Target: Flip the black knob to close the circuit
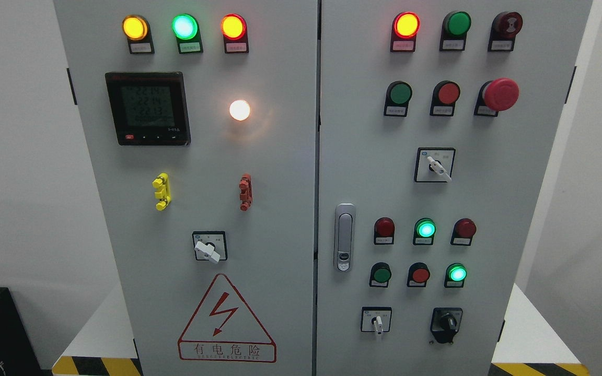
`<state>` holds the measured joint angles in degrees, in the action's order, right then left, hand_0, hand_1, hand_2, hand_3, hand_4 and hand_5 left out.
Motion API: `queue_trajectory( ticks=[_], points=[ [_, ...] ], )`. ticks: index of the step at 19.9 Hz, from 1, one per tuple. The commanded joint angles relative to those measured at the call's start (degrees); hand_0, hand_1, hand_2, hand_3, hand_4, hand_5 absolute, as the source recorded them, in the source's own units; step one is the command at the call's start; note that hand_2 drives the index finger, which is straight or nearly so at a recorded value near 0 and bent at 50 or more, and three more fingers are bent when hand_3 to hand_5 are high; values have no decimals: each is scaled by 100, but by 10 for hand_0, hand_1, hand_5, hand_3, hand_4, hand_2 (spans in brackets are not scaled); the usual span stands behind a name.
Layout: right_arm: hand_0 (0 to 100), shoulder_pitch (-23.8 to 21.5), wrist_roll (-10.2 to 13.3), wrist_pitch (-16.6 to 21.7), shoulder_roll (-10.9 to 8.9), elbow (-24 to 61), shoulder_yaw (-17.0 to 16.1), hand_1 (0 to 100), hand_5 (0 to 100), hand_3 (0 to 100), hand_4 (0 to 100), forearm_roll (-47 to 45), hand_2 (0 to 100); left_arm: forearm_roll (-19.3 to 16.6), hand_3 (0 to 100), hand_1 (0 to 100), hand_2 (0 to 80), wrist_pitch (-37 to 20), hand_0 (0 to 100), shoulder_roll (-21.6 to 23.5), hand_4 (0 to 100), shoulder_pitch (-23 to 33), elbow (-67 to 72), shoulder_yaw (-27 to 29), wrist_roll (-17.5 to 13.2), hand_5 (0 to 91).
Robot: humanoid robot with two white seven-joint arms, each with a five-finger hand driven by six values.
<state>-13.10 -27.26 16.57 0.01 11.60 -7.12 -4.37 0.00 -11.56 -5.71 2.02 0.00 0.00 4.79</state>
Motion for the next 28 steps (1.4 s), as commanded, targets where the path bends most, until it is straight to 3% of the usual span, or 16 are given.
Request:
queue_trajectory(
  ticks=[1, 8, 13, 17, 22, 28],
  points=[
    [0, 0, 10, 4, -62, -18, 9, 121, 0, 0, 0, -2, 0, -123, 0, 0, 0, 4, 0, 0, 0, 0, 123, -114, 4, 0],
    [0, 0, -16, 4, -71, -9, -9, 121, 0, 0, 0, -2, 0, -123, 0, 0, 0, 4, 0, 0, 0, 0, 123, -114, -4, 0],
    [0, 9, -33, 267, -71, 70, 17, 122, 0, 0, 0, -2, 0, -123, 0, 0, 0, 4, 0, 0, 0, 0, 123, -114, 4, 0],
    [0, 228, -25, 636, -62, 88, 26, 103, 0, 0, 0, 15, 0, -123, 0, 0, 0, 4, 0, 0, 0, 0, 123, -114, 4, 0],
    [0, 606, -42, 663, -62, 123, 35, 100, 0, 0, 0, 7, 0, -123, 0, 0, 0, 4, 0, 0, 0, 0, 132, -114, 4, 0],
    [0, 896, -34, 1444, -62, 229, 35, 94, 0, 0, 0, 7, 0, -123, 0, 0, 0, 4, 0, 0, 0, 0, 123, -114, 4, 0]
  ],
)
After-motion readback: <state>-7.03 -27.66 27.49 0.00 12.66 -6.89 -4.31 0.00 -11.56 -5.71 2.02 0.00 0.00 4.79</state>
